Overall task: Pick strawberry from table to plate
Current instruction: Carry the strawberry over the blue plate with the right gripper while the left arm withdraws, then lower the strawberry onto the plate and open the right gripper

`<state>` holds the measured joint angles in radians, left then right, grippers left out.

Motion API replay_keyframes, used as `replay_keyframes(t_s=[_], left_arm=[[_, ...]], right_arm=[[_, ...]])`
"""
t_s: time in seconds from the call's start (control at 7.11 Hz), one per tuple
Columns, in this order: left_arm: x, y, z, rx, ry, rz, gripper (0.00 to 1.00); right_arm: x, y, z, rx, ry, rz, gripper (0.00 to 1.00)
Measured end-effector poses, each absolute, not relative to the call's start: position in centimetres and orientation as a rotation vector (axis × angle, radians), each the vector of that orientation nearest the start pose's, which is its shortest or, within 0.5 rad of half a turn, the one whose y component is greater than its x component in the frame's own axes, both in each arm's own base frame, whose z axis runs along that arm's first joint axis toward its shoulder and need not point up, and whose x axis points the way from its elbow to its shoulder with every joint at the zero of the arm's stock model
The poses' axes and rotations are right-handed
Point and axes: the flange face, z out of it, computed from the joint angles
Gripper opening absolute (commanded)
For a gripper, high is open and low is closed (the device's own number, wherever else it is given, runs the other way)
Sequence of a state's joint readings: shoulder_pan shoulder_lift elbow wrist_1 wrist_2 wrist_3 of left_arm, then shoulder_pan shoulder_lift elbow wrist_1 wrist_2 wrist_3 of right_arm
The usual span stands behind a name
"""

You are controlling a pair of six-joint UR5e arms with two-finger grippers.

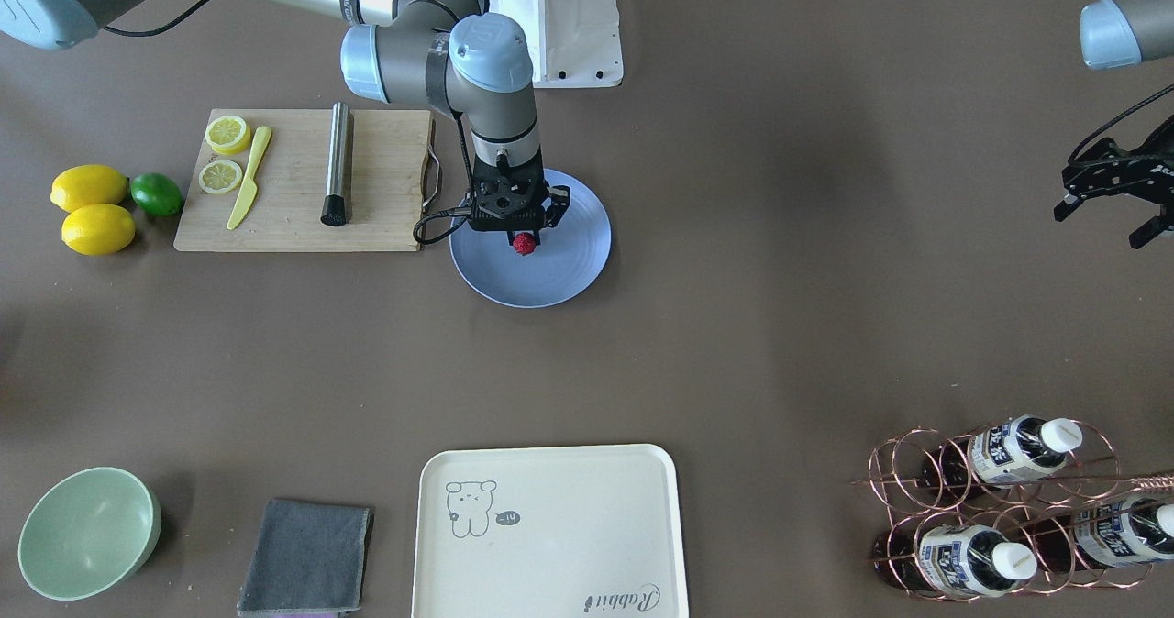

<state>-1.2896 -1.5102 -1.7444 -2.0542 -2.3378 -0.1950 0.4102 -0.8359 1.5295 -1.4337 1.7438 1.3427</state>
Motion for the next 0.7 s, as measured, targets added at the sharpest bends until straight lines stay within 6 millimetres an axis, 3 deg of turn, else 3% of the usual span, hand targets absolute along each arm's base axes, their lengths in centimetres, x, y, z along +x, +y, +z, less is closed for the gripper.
replay_keyframes(t_s=[0.14,0.7], left_arm=[[7.18,-48.60,54.59,0.377,0.856,0.310,0.98],[7.19,-48.82,54.22,0.385,0.856,0.315,0.98]], right_arm=[[-62.34,-39.28,21.82,0.105,-0.838,0.095,0.99],[-61.76,-39.59,21.21,0.116,-0.841,0.108,1.00]])
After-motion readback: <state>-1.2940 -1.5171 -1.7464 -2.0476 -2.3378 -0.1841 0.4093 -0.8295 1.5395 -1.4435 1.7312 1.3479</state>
